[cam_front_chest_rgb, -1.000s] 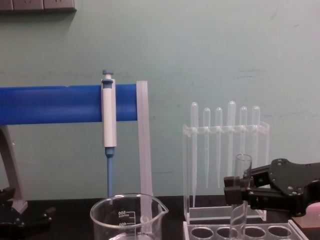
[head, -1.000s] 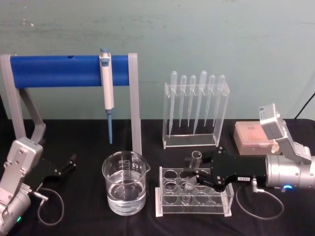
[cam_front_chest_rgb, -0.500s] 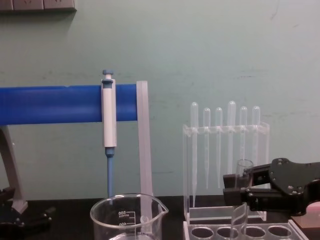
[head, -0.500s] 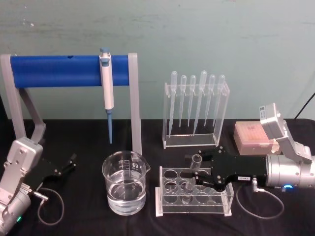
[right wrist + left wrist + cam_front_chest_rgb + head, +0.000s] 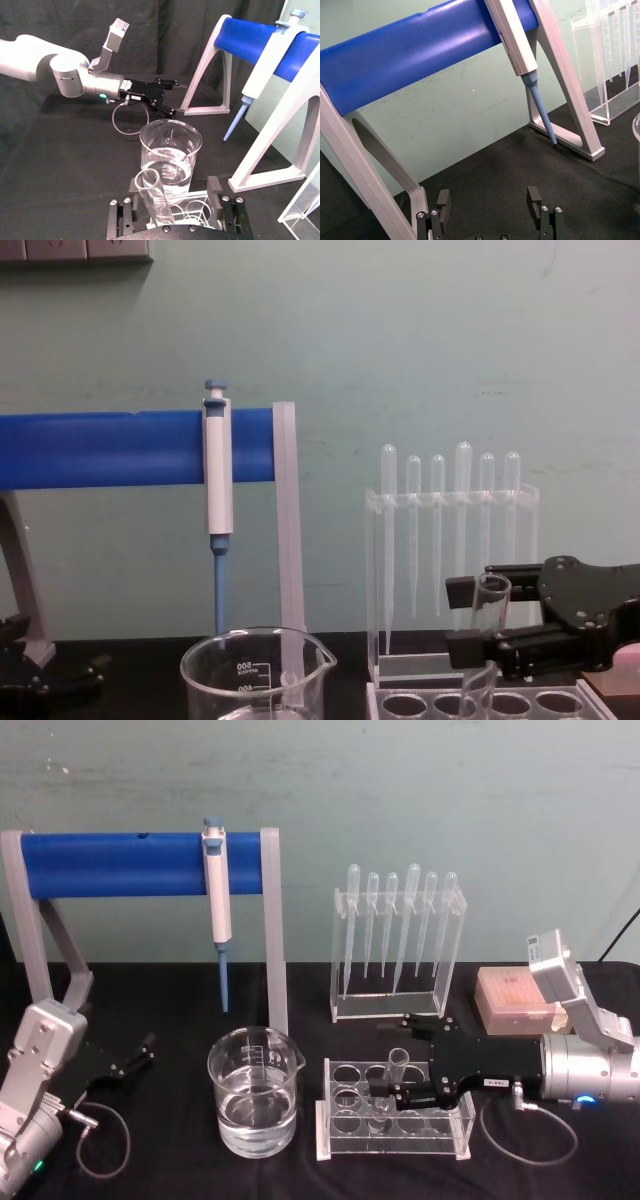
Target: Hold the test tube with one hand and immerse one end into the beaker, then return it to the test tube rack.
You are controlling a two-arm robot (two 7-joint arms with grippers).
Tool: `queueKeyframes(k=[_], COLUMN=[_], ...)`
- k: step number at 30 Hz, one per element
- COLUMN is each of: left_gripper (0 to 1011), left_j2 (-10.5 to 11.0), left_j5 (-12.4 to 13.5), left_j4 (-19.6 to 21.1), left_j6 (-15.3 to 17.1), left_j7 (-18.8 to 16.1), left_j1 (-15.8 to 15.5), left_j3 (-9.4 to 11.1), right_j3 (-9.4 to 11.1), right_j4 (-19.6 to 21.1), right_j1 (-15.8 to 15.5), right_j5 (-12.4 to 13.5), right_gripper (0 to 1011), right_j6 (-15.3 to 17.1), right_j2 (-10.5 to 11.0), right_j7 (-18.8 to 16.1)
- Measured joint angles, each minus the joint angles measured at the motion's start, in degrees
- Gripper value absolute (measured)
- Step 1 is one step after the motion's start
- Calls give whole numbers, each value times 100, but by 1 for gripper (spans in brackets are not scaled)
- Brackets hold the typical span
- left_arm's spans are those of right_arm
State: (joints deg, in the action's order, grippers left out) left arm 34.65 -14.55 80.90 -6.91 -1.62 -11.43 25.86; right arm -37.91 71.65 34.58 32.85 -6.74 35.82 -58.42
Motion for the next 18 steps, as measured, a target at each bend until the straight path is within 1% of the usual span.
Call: queueKeyframes(k=[1, 4, 5, 7, 8, 11, 18], left_gripper=[1000, 1000, 1000, 1000, 1000, 1000, 1000], left_j2=[0, 0, 0, 0, 0, 0, 0], left_j5=[0, 0, 0, 0, 0, 0, 0], left_j4=[0, 0, 0, 0, 0, 0, 0], left_j6=[0, 0, 0, 0, 0, 0, 0], left_j7=[0, 0, 0, 0, 0, 0, 0], left_j1=[0, 0, 0, 0, 0, 0, 0], left_j3=[0, 0, 0, 0, 0, 0, 0], right_j3=[0, 0, 0, 0, 0, 14, 163], right_j4=[0, 0, 0, 0, 38, 170, 592], right_j1=[0, 0, 0, 0, 0, 0, -55], right_j5=[0, 1, 1, 1, -3, -15, 6], right_gripper=[865, 918, 966, 979, 1003, 1003, 1002], right_j6=[0, 0, 0, 0, -10, -43, -144], right_j2=[0, 0, 0, 0, 6, 25, 108], right_j7=[-1, -3, -3, -3, -2, 21, 179])
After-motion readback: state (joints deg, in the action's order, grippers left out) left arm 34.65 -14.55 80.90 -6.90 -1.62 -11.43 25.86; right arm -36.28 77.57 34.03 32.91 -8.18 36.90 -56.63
